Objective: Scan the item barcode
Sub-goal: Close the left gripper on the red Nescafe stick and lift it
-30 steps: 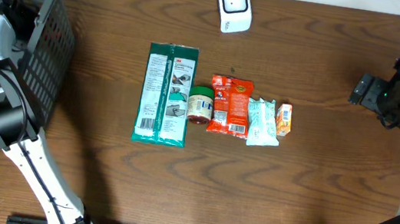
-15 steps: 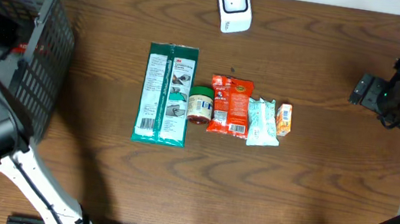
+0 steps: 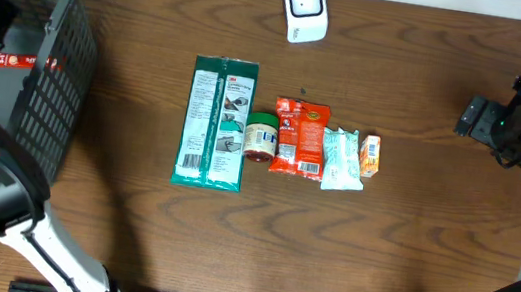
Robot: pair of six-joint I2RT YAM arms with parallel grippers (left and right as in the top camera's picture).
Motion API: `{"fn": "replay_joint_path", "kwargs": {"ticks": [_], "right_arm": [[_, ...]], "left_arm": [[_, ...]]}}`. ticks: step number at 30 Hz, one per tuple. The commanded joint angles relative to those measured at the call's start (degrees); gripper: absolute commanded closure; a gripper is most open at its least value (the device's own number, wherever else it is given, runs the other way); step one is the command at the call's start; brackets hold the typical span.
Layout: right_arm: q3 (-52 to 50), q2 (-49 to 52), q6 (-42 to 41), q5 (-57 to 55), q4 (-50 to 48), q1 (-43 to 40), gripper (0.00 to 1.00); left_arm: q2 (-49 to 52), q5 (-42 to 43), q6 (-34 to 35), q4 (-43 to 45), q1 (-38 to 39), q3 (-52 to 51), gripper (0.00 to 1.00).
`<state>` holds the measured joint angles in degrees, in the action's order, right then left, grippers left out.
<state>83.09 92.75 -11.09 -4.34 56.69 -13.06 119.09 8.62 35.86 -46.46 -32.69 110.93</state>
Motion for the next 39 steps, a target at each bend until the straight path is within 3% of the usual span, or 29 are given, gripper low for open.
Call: {"fn": "replay_joint_path", "kwargs": {"ticks": [1, 18, 22, 25, 29, 39], "right_arm": [[0.5, -0.2, 0.0, -0.3, -0.1, 0.0, 0.01], [0.5, -0.2, 0.0, -0.3, -0.1, 0.0, 0.01], [0.5, -0.2, 0.0, -0.3, -0.1, 0.0, 0.01], [0.5, -0.2, 0.0, -0.3, -0.1, 0.0, 0.01], [0.5, -0.2, 0.0, -0.3, -0.1, 0.0, 0.01], [0.5, -0.2, 0.0, -0.3, -0.1, 0.0, 0.01]], "left_arm": [[4.2, -0.8, 3.0, 0.4, 0.3, -0.2, 0.24], [15.3, -5.5, 3.9, 2.8, 0.9, -0.2, 0.26], [17.4, -5.4, 3.9, 3.9, 1.2, -0.2, 0.38], [17.5, -5.5, 3.8, 3.6, 1.1, -0.2, 0.70], [15.6, -5.4, 3.6, 1.5, 0.5, -0.2, 0.92], [1.3, -6.8, 1.2, -3.9, -2.7, -0.2, 0.93]]}}
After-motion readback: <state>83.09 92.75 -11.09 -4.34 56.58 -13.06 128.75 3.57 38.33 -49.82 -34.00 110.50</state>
